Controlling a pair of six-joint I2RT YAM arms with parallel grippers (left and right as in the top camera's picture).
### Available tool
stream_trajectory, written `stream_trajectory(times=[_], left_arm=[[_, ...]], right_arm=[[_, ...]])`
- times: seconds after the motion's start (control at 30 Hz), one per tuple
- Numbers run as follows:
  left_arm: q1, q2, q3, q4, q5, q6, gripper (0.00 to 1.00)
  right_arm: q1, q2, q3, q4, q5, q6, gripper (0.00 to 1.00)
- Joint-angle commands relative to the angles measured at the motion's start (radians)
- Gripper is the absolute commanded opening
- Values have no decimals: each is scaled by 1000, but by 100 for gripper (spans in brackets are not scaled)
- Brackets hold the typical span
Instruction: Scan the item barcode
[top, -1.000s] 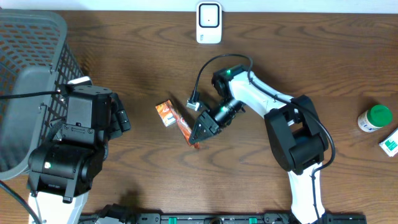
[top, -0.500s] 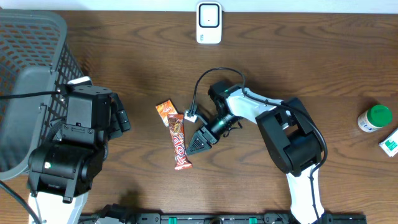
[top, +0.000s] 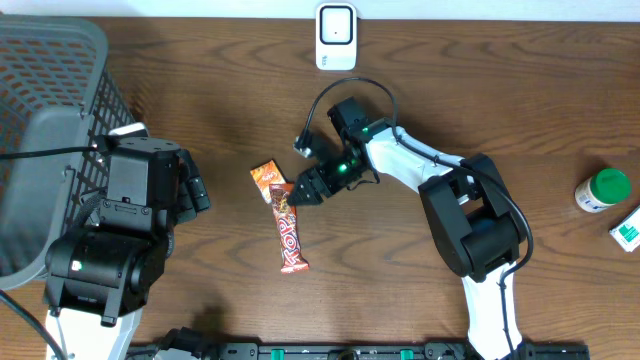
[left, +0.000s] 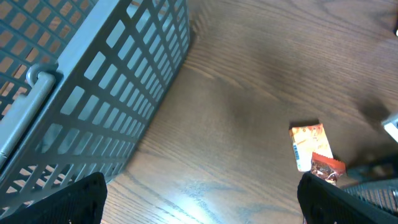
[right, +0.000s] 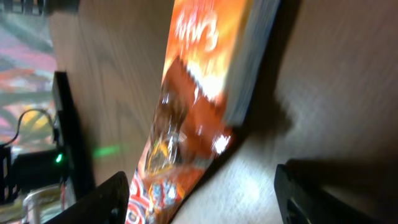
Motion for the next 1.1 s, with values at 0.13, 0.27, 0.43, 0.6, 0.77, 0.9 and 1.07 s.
stream_trajectory(times=[0.13,0.27,0.43,0.6,0.77,0.9,1.07], left_arm=[[0,0,9,-3,-3,-10,98],[0,0,9,-3,-3,-10,98],[-1,0,9,-3,-3,-10,98],[-1,0,9,-3,-3,-10,98],[-1,0,9,-3,-3,-10,98],[0,0,9,-3,-3,-10,98],[0,0,9,-3,-3,-10,98]], right_arm=[[4,72,0,122,-48,92,74],[12,135,0,136,-109,111,66],[13,187,0,66,-175,26,56],[14,186,0,34,-219,-32,59],[29,186,0,60,-155,-19,62],[43,186,0,96,-92,6,64],[59,186,0,104,-89,6,40]])
